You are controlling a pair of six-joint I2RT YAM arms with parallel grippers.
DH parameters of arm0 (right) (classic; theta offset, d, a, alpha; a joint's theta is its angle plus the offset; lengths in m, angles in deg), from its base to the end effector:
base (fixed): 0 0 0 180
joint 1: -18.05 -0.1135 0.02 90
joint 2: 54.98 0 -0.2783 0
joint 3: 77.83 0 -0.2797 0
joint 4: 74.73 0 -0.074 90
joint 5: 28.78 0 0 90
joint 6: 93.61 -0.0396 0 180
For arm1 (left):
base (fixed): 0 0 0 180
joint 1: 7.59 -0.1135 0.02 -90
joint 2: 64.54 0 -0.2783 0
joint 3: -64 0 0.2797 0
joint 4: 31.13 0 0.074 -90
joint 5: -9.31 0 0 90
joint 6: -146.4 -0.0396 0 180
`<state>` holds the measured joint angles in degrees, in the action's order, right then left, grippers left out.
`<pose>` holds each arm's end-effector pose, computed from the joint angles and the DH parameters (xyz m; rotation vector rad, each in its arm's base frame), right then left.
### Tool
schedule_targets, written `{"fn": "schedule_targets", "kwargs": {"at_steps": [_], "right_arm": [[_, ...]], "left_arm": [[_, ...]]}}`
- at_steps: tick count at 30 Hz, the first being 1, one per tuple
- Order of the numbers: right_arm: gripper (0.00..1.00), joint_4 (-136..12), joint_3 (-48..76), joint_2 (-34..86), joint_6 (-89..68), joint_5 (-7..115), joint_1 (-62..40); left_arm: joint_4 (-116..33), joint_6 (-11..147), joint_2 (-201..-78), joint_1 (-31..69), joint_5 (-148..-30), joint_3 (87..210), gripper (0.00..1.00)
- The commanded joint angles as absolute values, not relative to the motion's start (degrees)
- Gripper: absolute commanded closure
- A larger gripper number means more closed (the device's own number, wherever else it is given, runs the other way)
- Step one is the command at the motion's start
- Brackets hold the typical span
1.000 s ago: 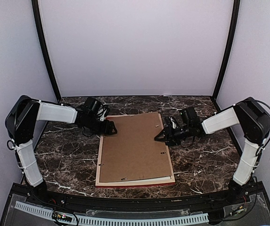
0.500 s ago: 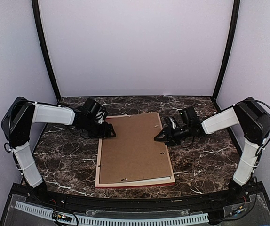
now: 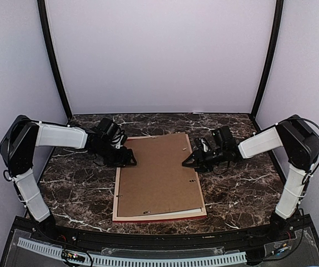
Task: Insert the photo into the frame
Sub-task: Press the backboard against the photo.
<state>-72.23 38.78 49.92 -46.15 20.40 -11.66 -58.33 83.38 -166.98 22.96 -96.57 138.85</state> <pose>0.3136 0.2087 0.1248 -0.1148 2.5697 1.3993 0.3325 -0.2088 0.1641 0.1990 2.6351 -0.7259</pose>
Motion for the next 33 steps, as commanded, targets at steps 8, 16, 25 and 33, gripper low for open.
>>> {"fn": "schedule_targets", "kwargs": {"at_steps": [8, 16, 25, 33], "right_arm": [[0.64, -74.53, 37.67, 48.43, -45.85, 20.62, -12.17], [0.64, -73.57, 37.6, 48.05, -45.25, 20.88, -12.16], [0.64, -73.9, 37.94, 48.16, -45.21, 20.87, -12.2], [0.64, -73.4, 37.71, 48.49, -44.96, 20.79, -12.16]], "left_arm": [[-66.36, 83.13, -155.26, 26.27, -92.53, 135.04, 0.23], [-70.11, 84.97, -149.54, 31.55, -91.53, 129.87, 0.23], [-68.13, 89.36, -146.15, 36.64, -93.89, 122.7, 0.23], [-66.79, 89.98, -147.37, 38.93, -94.54, 121.3, 0.22]]}}
